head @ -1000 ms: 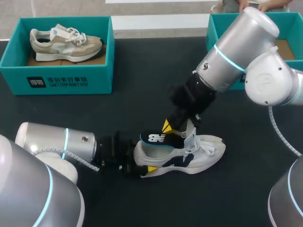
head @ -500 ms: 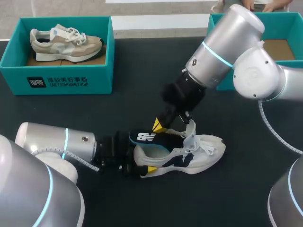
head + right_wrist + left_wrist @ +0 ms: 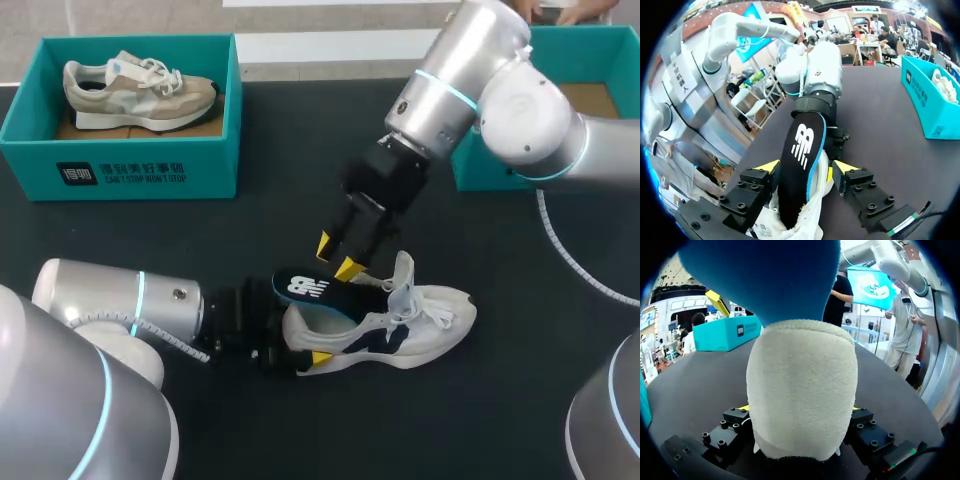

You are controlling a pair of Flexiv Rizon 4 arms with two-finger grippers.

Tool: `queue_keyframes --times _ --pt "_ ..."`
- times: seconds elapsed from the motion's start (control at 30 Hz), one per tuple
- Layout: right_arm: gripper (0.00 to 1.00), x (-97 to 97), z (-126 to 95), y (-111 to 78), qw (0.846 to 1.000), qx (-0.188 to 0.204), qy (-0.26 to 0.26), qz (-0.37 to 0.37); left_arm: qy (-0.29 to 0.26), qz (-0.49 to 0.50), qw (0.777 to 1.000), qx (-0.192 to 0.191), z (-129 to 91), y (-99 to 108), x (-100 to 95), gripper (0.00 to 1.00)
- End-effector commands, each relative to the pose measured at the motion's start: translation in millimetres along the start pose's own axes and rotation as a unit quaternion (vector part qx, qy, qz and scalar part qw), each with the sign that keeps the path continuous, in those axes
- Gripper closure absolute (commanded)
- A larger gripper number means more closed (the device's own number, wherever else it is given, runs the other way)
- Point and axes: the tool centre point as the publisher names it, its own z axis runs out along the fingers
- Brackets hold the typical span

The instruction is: Take the shoe out of the shoebox, open the shoe tongue, remove and reinsert the insole, then place the shoe into the shoebox

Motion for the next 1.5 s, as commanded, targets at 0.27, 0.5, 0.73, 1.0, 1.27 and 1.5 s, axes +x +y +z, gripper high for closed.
queue_keyframes --times 0.27,0.5,0.73,1.0,1.27,1.5 --pt "0.0 -12.9 -3.5 9.2 0.983 -0.001 0.184 0.024 -0.001 0.0 1.0 -0.001 1.0 3.3 3.8 1.0" --pt "0.0 -1.6 5.8 6.2 0.974 -0.01 0.223 0.038 -0.001 0.0 1.0 -0.001 1.0 3.3 3.8 1.0" --pt "0.0 8.9 14.5 -0.8 0.968 -0.01 0.249 0.032 -0.001 0.0 1.0 -0.001 1.0 3.3 3.8 1.0" --pt "0.0 18.5 23.6 0.7 0.963 0.001 0.269 0.016 -0.001 0.0 1.0 -0.001 1.0 3.3 3.8 1.0" --pt "0.15 23.1 28.0 0.7 0.962 0.008 0.274 0.013 -0.001 0.0 1.0 -0.001 1.0 3.3 3.8 1.0" --pt "0.65 28.0 30.4 -2.7 0.959 0.006 0.283 0.016 -0.001 0.0 1.0 -0.001 1.0 3.3 3.8 1.0"
